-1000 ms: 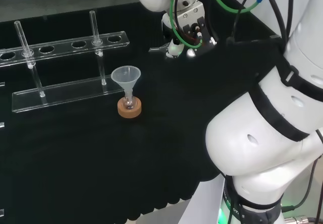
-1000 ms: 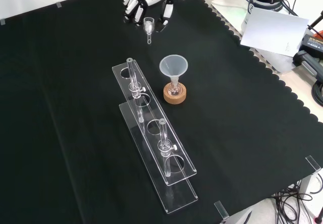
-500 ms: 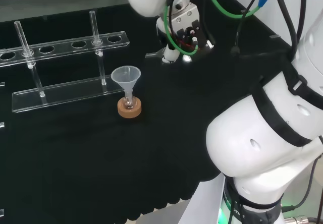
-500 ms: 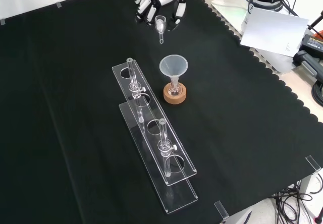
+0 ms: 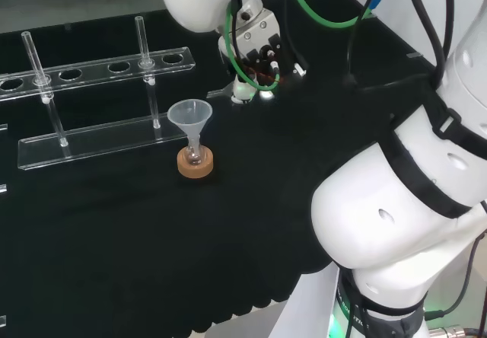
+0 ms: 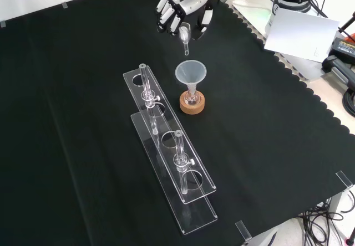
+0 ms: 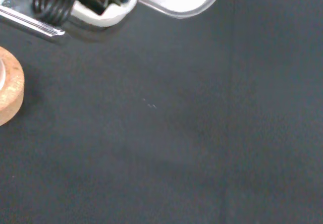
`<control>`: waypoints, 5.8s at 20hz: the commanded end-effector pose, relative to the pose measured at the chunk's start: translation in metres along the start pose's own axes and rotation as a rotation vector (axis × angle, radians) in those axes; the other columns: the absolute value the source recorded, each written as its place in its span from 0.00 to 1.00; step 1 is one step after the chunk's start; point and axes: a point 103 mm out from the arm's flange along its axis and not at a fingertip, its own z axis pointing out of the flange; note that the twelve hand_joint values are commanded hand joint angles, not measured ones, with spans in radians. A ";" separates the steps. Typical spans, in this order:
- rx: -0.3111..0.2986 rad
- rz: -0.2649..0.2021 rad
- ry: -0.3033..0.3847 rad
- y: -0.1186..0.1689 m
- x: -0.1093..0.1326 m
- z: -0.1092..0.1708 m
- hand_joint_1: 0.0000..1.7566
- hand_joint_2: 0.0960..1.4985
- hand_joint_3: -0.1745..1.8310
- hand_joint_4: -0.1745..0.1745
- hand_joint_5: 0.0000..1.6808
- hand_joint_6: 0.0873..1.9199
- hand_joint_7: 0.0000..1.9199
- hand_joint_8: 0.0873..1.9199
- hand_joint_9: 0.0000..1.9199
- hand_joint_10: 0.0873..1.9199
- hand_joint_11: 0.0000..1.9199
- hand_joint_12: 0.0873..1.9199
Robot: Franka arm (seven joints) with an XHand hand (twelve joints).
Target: Pour all the NaCl from the weighing funnel into the round-bottom flask.
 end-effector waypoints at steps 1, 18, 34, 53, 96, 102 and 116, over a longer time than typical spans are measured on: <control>0.024 -0.013 -0.027 0.005 0.007 0.000 0.64 0.44 0.35 1.00 0.76 0.29 0.29 0.32 0.48 0.16 0.42 0.54; 0.051 -0.033 -0.090 0.015 0.015 -0.007 0.64 0.44 0.35 1.00 0.76 0.29 0.29 0.32 0.48 0.15 0.42 0.53; 0.069 -0.026 -0.182 0.011 0.022 -0.023 0.64 0.44 0.36 1.00 0.76 0.29 0.29 0.32 0.48 0.15 0.42 0.53; 0.070 -0.027 -0.262 0.011 0.024 -0.030 0.64 0.44 0.36 1.00 0.76 0.29 0.29 0.31 0.48 0.15 0.42 0.53; 0.105 -0.017 -0.298 0.014 0.038 -0.036 0.64 0.44 0.36 1.00 0.76 0.28 0.28 0.31 0.48 0.14 0.42 0.52; 0.084 -0.043 -0.310 0.016 0.044 -0.042 0.64 0.44 0.36 1.00 0.76 0.28 0.28 0.31 0.48 0.14 0.42 0.52; 0.088 -0.060 -0.407 0.014 0.034 -0.033 0.64 0.44 0.35 1.00 0.76 0.28 0.28 0.31 0.48 0.14 0.43 0.52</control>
